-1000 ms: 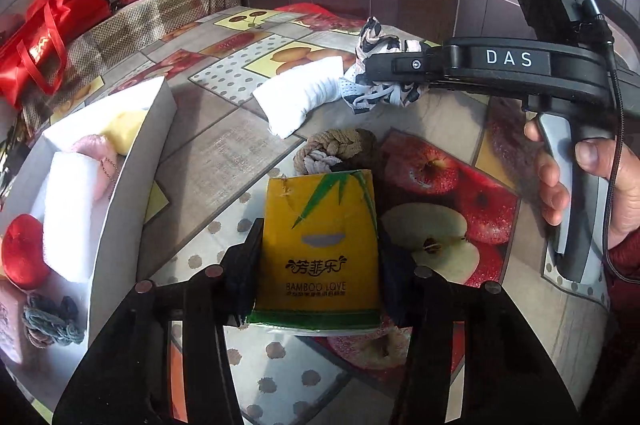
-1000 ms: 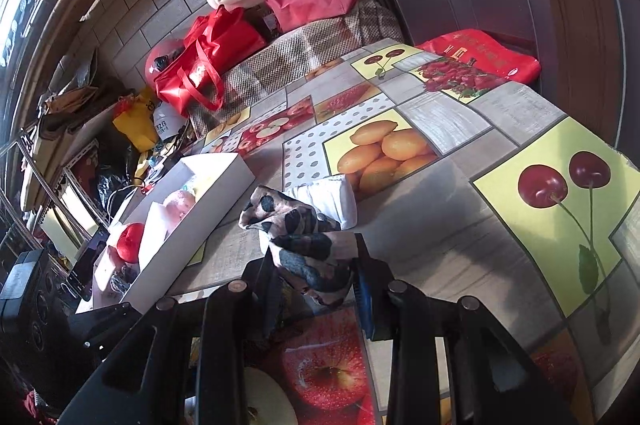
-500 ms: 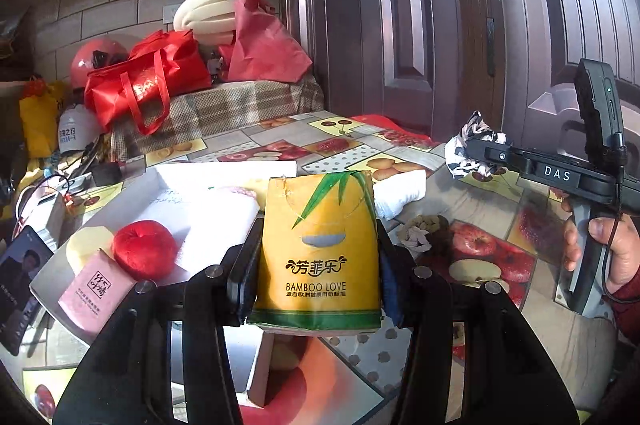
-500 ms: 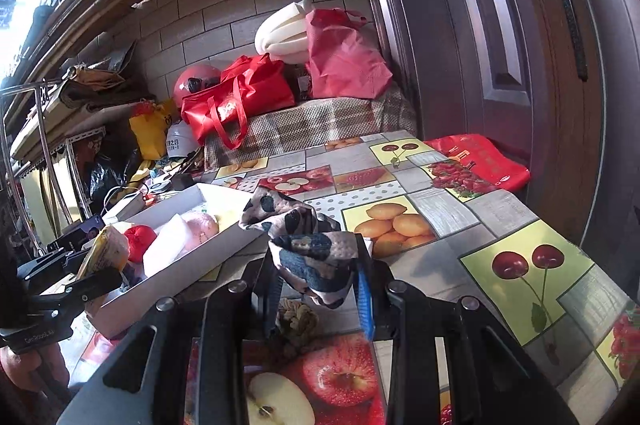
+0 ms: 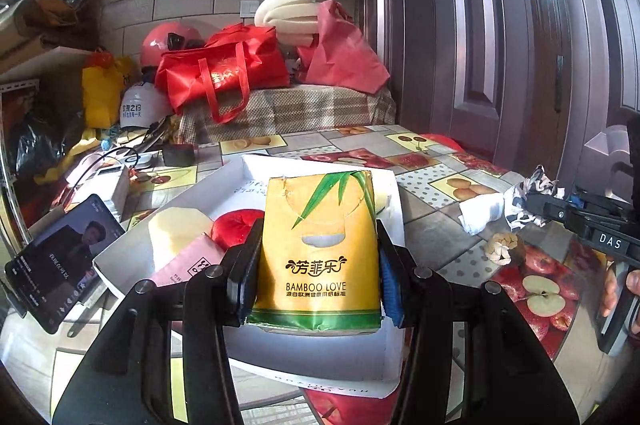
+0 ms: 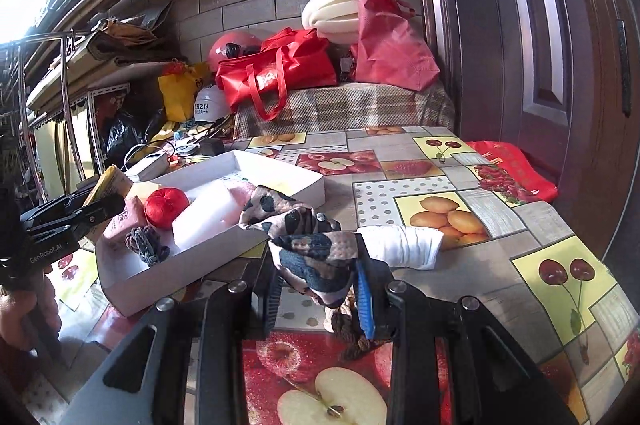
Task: Organize soft objects
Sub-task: 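Carry the yellow tissue pack over the box with the left tool while the right tool carries the patterned cloth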
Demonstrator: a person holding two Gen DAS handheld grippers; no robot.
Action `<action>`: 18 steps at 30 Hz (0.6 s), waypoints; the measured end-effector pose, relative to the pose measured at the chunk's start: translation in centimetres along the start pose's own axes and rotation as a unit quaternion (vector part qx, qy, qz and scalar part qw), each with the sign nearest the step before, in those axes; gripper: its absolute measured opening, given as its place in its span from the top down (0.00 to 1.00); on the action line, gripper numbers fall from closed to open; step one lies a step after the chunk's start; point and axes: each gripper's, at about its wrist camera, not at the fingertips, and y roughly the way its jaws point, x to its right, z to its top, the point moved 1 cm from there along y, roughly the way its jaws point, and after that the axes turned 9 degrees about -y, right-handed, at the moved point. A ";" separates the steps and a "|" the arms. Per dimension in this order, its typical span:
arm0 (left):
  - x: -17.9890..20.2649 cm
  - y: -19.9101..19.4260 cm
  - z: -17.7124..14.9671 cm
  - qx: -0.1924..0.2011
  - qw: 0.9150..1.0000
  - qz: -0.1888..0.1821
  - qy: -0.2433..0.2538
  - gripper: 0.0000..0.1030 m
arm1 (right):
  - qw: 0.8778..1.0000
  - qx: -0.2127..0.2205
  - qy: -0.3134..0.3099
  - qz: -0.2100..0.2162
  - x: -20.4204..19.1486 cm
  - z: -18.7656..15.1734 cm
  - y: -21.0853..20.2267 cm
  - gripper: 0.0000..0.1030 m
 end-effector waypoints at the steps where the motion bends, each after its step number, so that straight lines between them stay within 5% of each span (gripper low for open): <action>1: -0.2 0.1 0.0 -0.002 1.000 0.001 -0.004 0.52 | 1.000 0.000 -0.004 0.003 -0.4 0.0 0.1 0.70; 18: -2.3 0.9 0.4 -0.010 0.999 0.032 -0.035 0.52 | 0.998 -0.010 -0.057 0.036 -4.8 0.8 1.9 0.70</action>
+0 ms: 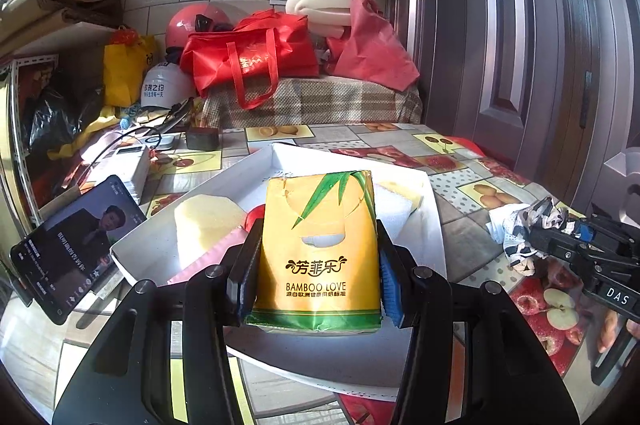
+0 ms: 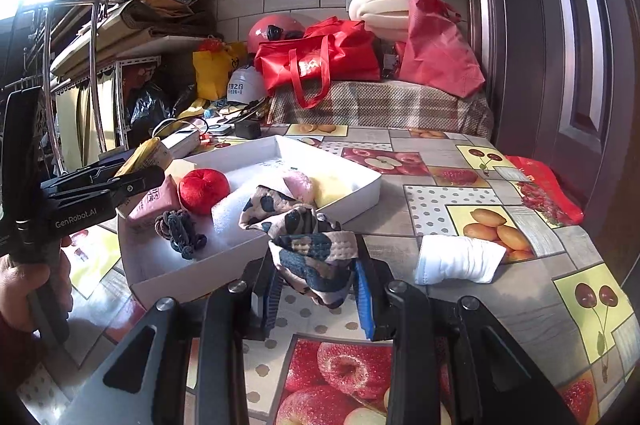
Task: Organize soft objects
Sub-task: 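Carry the yellow tissue pack over the box with the left tool while the right tool carries the patterned cloth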
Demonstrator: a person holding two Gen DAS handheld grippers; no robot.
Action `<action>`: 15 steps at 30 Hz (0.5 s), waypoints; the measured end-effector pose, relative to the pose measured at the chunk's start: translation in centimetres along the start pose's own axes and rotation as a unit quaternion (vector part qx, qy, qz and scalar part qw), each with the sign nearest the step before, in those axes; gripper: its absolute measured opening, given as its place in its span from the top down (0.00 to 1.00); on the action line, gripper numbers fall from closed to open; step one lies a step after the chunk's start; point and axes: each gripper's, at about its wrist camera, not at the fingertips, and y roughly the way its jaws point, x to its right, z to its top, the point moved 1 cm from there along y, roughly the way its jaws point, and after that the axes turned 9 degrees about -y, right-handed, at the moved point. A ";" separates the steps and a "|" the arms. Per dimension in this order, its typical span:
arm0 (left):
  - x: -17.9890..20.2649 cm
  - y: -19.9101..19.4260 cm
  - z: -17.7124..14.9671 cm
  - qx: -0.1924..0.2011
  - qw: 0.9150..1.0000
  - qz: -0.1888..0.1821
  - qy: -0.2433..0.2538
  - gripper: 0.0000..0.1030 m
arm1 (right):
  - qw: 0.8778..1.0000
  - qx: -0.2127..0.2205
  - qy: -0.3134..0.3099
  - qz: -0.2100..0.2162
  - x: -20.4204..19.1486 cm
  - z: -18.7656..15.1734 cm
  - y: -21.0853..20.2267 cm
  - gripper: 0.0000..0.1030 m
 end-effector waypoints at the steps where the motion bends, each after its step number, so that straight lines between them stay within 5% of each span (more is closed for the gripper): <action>1: -0.1 0.1 0.1 0.000 1.000 0.003 0.000 0.52 | 1.000 0.000 -0.004 0.002 -0.3 0.1 0.2 0.70; 15: -1.4 4.2 1.7 -0.007 0.998 0.059 0.002 0.52 | 0.999 0.006 -0.029 0.042 -5.0 2.6 4.3 0.70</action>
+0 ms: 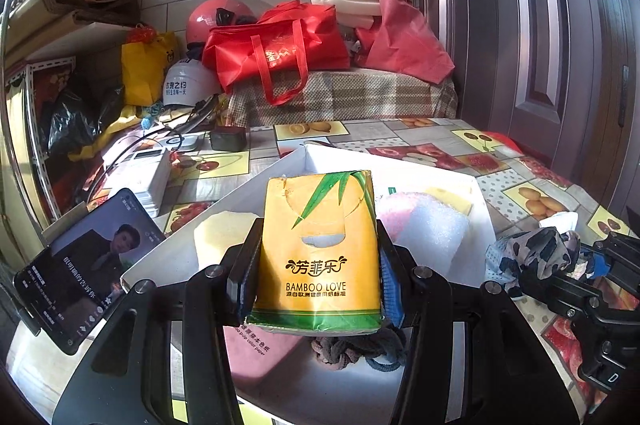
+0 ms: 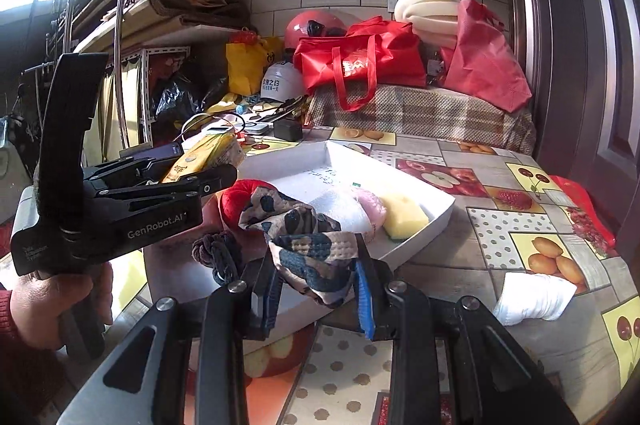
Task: Organize soft objects
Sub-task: 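Carry the yellow tissue pack over the box with the left tool while the right tool carries the patterned cloth, then lower and release the tissue pack and patterned cloth into the box with both tools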
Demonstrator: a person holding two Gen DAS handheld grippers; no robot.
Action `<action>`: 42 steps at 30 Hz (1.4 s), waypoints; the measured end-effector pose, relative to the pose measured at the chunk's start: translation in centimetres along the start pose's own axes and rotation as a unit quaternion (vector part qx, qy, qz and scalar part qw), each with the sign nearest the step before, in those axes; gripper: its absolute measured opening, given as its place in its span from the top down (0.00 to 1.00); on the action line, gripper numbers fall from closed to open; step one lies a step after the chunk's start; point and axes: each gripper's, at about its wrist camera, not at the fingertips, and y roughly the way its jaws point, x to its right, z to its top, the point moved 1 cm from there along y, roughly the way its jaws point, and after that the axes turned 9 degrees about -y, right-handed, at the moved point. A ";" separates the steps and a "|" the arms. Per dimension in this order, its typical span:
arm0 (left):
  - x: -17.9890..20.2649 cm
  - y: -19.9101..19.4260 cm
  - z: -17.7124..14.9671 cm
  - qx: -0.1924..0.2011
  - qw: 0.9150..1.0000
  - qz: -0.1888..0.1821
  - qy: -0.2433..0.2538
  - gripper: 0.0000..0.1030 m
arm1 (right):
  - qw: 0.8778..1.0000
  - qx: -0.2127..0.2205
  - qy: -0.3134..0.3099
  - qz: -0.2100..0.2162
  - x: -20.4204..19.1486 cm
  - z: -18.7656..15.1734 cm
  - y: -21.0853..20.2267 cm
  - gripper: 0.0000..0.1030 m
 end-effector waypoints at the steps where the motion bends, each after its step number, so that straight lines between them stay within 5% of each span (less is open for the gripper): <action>1: -0.1 0.4 0.2 -0.001 1.000 0.002 -0.003 0.52 | 1.000 -0.002 -0.002 0.003 -0.2 0.3 0.5 0.70; 29: -1.2 3.2 2.0 0.003 1.000 0.004 -0.023 0.52 | 0.998 -0.032 0.051 -0.021 1.3 3.1 8.2 0.69; 34: -1.3 2.7 2.0 0.019 0.999 0.021 -0.027 0.31 | 0.999 -0.019 0.039 -0.025 0.7 3.2 7.6 0.65; 37: -2.4 2.7 2.2 0.020 0.998 0.031 -0.054 0.13 | 0.998 -0.007 0.049 -0.032 1.1 3.1 7.2 0.53; 39: -3.4 2.8 2.3 0.016 0.996 0.031 -0.077 0.04 | 0.998 0.000 0.057 -0.037 1.4 3.1 7.0 0.24; 42: -4.4 3.0 2.3 0.010 0.994 0.024 -0.104 0.00 | 0.998 0.009 0.049 -0.040 1.1 3.2 6.7 0.16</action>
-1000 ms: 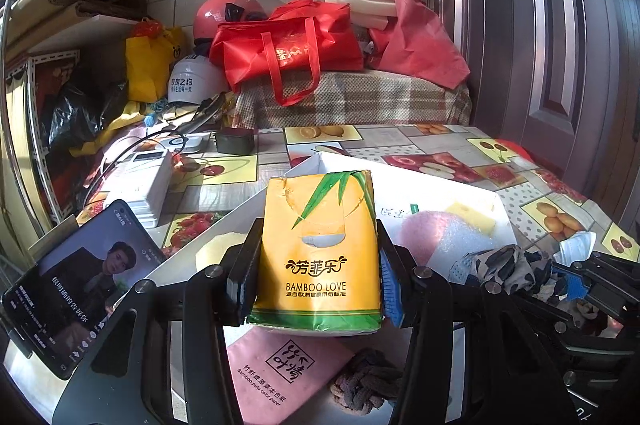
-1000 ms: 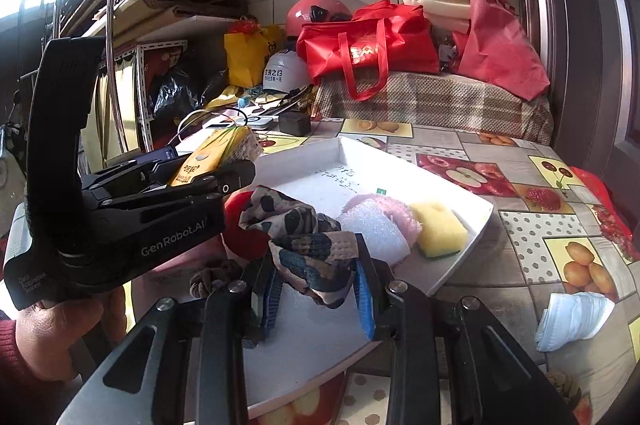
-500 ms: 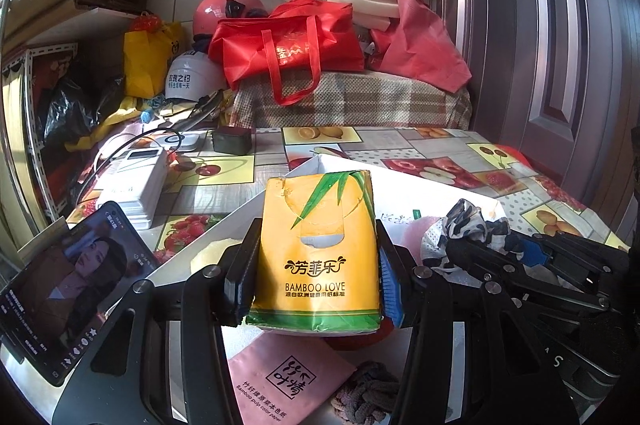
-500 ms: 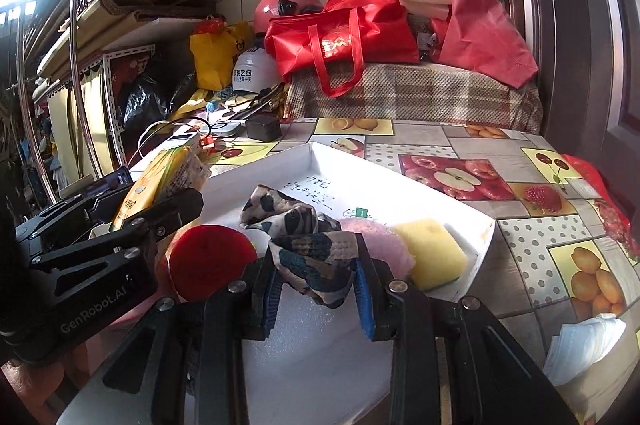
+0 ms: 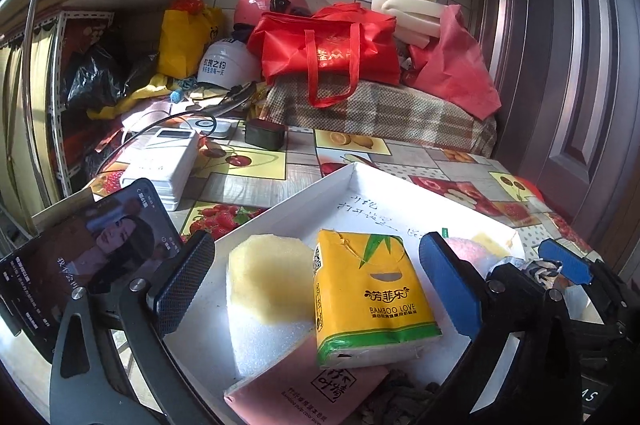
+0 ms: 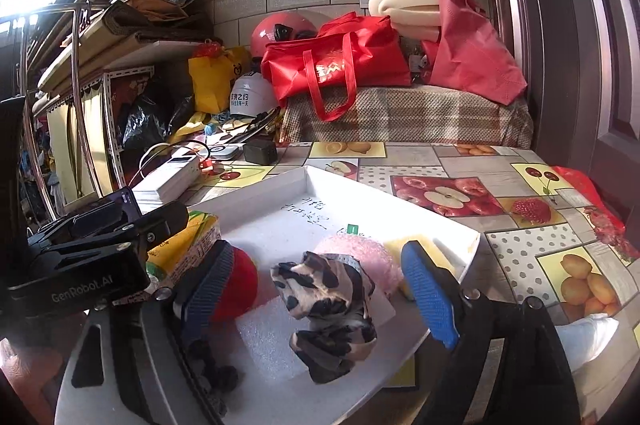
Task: Organize soft objects
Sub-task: 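Lower and release the tissue pack and patterned cloth into the box with both tools, then move both tools to the white rolled towel and braided rope ball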
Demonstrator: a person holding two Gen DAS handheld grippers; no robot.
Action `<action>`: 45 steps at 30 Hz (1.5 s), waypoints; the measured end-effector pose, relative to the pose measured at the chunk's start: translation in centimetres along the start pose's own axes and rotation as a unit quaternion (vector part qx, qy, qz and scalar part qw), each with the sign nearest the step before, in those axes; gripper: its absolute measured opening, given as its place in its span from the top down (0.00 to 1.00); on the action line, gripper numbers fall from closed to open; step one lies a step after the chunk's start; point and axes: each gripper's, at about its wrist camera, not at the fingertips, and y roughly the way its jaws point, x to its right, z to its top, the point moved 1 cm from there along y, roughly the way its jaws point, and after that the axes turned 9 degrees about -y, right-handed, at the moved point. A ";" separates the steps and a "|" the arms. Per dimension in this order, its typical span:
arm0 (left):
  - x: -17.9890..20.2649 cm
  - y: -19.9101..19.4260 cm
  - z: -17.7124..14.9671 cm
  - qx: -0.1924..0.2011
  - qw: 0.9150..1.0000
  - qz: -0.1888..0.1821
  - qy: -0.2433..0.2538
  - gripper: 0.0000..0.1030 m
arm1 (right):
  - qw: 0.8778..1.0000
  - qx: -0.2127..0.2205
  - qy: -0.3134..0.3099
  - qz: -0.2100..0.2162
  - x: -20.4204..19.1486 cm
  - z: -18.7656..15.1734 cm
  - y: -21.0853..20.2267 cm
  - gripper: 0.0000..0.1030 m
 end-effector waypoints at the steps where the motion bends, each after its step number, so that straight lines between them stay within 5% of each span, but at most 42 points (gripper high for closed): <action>1: -0.1 0.0 0.0 0.000 1.000 -0.001 -0.002 0.00 | 1.000 0.003 -0.010 -0.001 -0.4 0.1 -0.1 0.16; 19: -0.5 -0.9 0.1 0.025 1.000 0.004 -0.011 0.00 | 0.999 0.041 -0.026 -0.005 -1.3 -0.5 -3.1 0.16; 25: 1.0 -2.1 -0.4 0.057 0.998 0.004 0.030 0.00 | 0.999 0.006 -0.035 -0.006 -1.5 -1.4 -4.3 0.16; 30: 3.3 -3.1 -1.4 0.072 0.994 0.008 0.085 0.00 | 0.999 0.020 -0.024 0.009 -0.7 -2.3 -6.2 0.16; 32: 3.8 -3.4 -1.8 0.068 0.994 0.001 0.090 0.00 | 0.999 0.028 -0.019 0.014 -0.2 -2.7 -7.1 0.12; 33: 4.0 -3.5 -2.0 0.066 0.994 -0.002 0.090 0.00 | 0.999 0.027 -0.017 0.015 0.2 -2.8 -7.4 0.00; 45: 8.6 -6.1 -4.7 0.030 0.987 -0.093 0.126 0.00 | 0.997 -0.012 0.044 -0.058 10.0 -6.1 -11.5 0.00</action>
